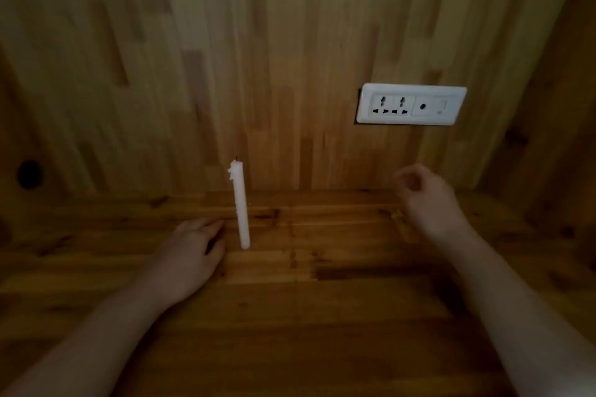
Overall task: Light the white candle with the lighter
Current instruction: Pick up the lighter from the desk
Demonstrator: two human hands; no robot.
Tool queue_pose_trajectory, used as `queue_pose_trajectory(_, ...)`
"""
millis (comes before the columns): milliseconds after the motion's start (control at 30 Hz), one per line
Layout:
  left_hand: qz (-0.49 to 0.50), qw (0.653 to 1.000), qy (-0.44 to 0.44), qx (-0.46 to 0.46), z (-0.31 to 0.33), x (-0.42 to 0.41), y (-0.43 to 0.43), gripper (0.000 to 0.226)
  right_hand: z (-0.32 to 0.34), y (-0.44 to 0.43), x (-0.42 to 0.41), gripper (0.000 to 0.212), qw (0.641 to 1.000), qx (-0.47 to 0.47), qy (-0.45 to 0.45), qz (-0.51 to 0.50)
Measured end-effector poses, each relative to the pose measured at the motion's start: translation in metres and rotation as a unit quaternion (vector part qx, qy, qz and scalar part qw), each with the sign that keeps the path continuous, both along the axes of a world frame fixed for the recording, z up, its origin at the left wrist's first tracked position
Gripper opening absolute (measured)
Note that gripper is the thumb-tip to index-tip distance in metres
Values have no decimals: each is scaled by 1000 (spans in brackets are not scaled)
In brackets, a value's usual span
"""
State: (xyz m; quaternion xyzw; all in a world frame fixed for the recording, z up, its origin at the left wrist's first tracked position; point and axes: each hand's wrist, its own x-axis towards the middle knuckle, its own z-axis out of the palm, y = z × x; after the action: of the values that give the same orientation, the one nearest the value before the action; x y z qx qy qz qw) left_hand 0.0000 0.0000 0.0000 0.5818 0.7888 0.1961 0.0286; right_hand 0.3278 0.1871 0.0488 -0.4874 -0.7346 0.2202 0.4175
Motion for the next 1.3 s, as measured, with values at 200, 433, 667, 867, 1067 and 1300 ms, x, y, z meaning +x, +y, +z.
queue_pose_trajectory(200, -1, 1000, 10, -2, 2, 2, 1, 53, -23, 2, 3, 19, 995, -40, -72, -58)
queue_pose_trajectory(433, -5, 1000, 12, 2, 2, 3, 0, 53, -34, 4, 1, 26, 986, -52, -133, -86)
queue_pose_trajectory(667, -7, 1000, 13, 2, 2, 1, 0, 53, -35, 1, 2, 33, 984, -64, -135, -93)
queue_pose_trajectory(867, -8, 1000, 13, 0, 2, 1, 0, 54, -38, -1, 1, 31, 983, -52, -154, -89)
queue_pose_trajectory(1067, -10, 1000, 11, 0, 3, 2, 1, 53, -37, -1, -1, 32, 980, -58, -170, -90)
queue_pose_trajectory(1300, -9, 1000, 13, 1, 3, 2, 0, 53, -36, -3, -3, 34, 975, -64, -186, -100)
